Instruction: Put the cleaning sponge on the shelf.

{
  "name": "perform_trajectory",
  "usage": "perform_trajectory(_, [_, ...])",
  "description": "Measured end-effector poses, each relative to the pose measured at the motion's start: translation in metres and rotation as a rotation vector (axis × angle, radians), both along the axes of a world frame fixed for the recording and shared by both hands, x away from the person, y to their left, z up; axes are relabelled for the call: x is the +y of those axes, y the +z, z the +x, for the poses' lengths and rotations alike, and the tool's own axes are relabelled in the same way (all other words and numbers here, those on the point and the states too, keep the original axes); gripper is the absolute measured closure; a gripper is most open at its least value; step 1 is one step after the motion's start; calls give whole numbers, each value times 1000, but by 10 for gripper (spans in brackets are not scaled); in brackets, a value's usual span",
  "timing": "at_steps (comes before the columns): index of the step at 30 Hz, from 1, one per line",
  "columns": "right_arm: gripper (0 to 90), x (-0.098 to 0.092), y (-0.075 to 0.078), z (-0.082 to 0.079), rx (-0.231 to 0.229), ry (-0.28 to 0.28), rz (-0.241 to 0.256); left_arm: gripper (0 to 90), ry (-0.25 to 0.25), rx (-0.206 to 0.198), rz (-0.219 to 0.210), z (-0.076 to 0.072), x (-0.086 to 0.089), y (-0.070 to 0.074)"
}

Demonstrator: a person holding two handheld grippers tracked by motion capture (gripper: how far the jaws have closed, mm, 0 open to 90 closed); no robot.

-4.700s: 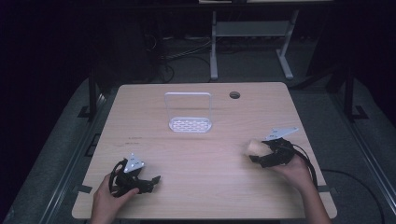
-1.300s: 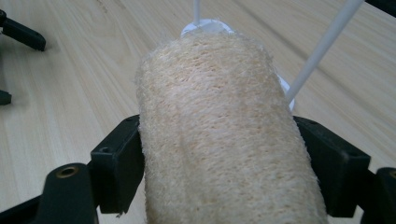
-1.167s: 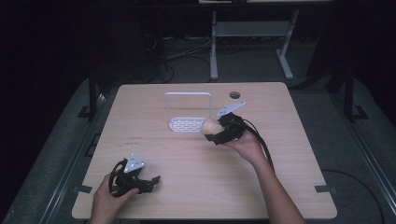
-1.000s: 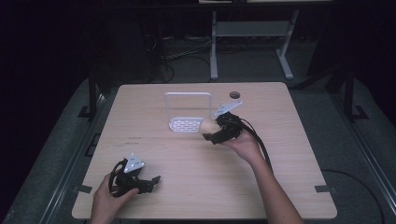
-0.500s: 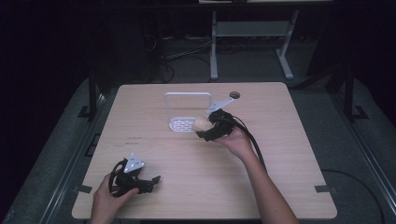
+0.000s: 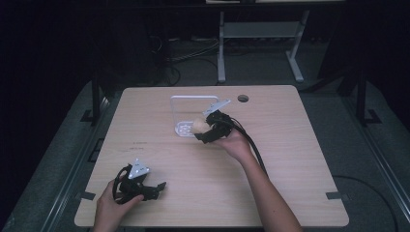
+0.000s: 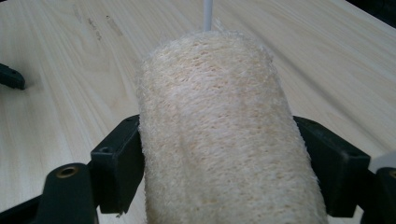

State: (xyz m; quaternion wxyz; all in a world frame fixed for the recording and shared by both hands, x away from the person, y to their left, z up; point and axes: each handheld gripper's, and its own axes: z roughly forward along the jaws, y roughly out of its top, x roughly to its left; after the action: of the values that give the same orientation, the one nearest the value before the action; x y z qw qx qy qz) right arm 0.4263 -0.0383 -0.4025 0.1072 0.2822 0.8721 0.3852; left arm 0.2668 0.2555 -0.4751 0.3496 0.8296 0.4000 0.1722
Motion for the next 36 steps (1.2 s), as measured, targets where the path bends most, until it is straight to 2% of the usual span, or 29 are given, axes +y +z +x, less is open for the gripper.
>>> perform_trajectory(18, [220,28,-7,21,-6,-5,-43,118,0,0,-1,0,0,0])
perform_trajectory(36, [220,46,-36,41,34,-23,-43,118,0,-1,-1,0,0,0])
